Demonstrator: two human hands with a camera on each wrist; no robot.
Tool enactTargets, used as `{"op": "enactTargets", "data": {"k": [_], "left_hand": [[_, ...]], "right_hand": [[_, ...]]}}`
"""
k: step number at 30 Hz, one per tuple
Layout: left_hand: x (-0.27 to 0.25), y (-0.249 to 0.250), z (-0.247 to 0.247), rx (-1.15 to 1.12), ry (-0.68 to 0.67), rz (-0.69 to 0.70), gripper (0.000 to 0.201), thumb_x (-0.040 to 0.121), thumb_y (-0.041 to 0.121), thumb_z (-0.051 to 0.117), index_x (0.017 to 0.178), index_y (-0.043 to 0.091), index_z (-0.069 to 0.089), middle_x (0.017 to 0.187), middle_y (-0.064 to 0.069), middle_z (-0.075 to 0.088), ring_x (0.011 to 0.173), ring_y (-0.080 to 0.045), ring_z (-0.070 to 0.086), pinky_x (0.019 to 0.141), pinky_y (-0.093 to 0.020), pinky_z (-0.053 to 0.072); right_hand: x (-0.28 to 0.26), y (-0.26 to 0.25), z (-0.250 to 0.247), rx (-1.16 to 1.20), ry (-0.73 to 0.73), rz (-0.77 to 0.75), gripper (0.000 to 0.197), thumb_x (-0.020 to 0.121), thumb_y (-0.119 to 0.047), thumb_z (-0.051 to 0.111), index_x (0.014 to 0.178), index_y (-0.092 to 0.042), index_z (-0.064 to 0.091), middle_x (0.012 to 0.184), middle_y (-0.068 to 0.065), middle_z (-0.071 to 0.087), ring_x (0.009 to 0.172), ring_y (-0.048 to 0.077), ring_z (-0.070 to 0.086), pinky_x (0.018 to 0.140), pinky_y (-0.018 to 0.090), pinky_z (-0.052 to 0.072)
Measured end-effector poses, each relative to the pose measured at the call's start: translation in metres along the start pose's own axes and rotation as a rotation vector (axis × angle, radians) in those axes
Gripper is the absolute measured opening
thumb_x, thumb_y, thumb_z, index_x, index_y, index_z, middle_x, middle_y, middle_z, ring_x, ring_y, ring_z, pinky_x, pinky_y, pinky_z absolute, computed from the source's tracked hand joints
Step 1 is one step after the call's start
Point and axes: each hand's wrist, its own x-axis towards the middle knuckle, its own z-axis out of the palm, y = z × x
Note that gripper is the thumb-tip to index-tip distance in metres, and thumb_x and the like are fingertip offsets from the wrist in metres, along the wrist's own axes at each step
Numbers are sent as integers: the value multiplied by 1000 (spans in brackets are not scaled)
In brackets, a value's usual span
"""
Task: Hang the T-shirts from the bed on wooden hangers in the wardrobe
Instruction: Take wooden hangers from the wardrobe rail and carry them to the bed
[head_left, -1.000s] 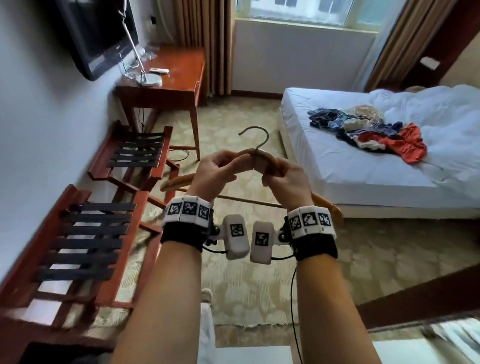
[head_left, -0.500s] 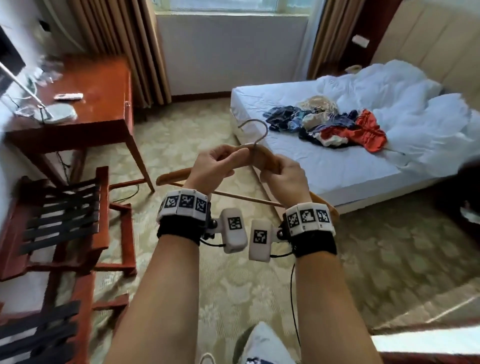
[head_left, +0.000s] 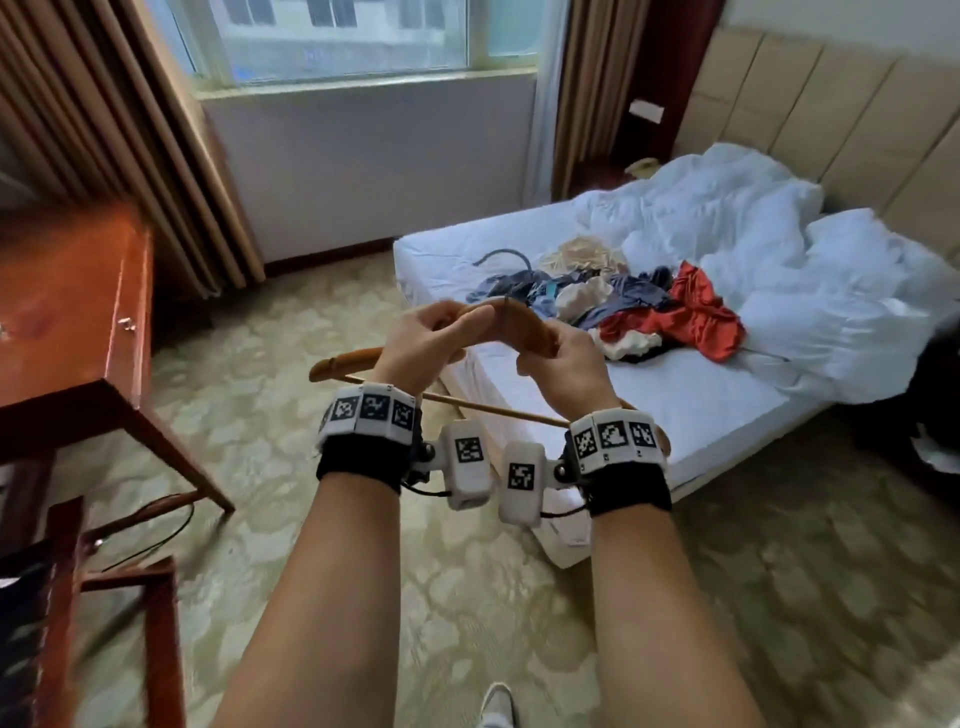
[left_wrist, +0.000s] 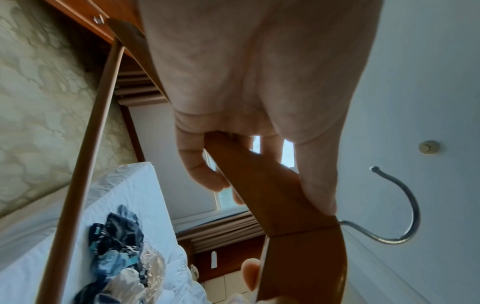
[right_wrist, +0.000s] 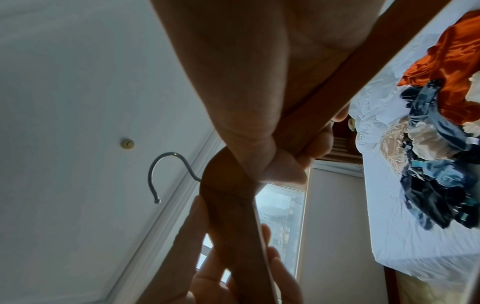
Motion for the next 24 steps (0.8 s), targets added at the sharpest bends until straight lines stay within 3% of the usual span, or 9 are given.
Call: {"op": "enactTargets", "data": {"k": [5,8,10,13,17,20,24], "left_hand": [[101,4,11,-7,-6,-16,13,87,35,72,88,23,70,90,2,70,89,-12,66,82,-30,54],[159,-9,14,-6,-19,-13,21,87,35,73,95,15,72,91,-2,70,89,-13,65,83,-32,54],[198,-23,15,-16,-27,-29,24,87,34,73,96,12,72,90,-4,69,86,-13,64,80,-32,53],[262,-43,13,-31,-71,-38,26,86,37,73,94,11,72,87,-6,66,83,-15,61,78,-32,50],[358,-57,7,-36,-148,-49,36,88,34,73,99,0,68,85,-10,60,81,-19,56,76,-33,45],[424,-57,3,-51,-208,-59,37,87,33,73,98,-2,67,83,-11,58,80,-21,54,74,-34,44],[499,-54,7,-11,-278,-33,29,88,31,72,97,4,70,84,-7,63,76,-13,58,67,-21,49]], "right_hand": [[102,1,-13,-44,16,-23,18,73,-16,67,73,-32,61,77,-4,70,81,23,67,82,46,54],[154,9,-9,-43,24,-9,11,69,-24,66,79,-29,64,79,-1,71,82,25,67,82,49,55],[191,17,0,-42,25,17,19,65,-29,64,84,-28,66,81,-1,72,83,26,67,82,49,54],[250,27,15,-68,33,53,14,73,-25,67,87,-27,66,85,2,72,86,29,66,84,49,54],[335,30,31,-76,90,117,13,76,-22,67,74,-32,60,75,-1,67,80,31,66,78,50,56],[392,24,36,-106,137,153,13,80,-18,69,80,-29,61,81,1,69,85,29,66,83,46,54],[450,22,39,-89,195,178,12,84,-17,67,87,-26,61,76,-8,58,85,27,62,83,47,53]]}}
